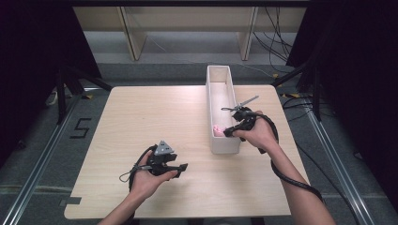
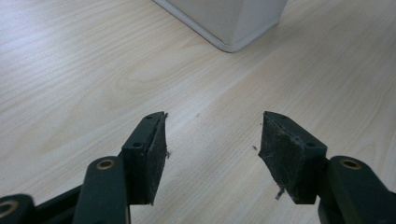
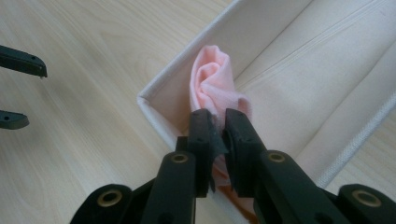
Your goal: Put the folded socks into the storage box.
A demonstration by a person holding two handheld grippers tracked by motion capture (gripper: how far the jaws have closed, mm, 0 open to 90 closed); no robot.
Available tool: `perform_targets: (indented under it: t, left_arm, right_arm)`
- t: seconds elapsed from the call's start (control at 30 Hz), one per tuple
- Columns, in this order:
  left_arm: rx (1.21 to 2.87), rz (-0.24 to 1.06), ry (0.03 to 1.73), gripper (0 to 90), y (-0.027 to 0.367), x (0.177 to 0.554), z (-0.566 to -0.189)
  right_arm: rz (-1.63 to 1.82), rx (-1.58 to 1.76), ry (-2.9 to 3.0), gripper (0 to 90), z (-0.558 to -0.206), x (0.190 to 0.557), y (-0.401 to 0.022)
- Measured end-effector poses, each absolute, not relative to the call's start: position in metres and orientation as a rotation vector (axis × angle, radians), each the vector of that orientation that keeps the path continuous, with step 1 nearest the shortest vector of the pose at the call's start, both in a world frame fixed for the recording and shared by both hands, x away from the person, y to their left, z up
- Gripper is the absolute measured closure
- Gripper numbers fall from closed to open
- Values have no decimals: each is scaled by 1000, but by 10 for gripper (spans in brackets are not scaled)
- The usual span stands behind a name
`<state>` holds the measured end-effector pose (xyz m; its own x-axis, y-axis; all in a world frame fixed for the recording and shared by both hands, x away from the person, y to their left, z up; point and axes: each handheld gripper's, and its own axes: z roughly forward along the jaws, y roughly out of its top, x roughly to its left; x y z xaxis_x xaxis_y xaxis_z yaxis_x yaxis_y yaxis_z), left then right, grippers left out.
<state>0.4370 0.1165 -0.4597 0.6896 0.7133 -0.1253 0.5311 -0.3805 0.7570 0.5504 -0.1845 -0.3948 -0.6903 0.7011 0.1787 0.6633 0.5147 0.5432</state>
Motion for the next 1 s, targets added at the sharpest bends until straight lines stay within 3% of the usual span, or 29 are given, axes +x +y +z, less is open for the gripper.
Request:
perform_targets:
  t: [1.0]
  left_arm:
    - [2064, 290, 958, 402, 117, 439, -457]
  right_arm:
    - [1038, 1172, 2559, 701, -384, 548, -186]
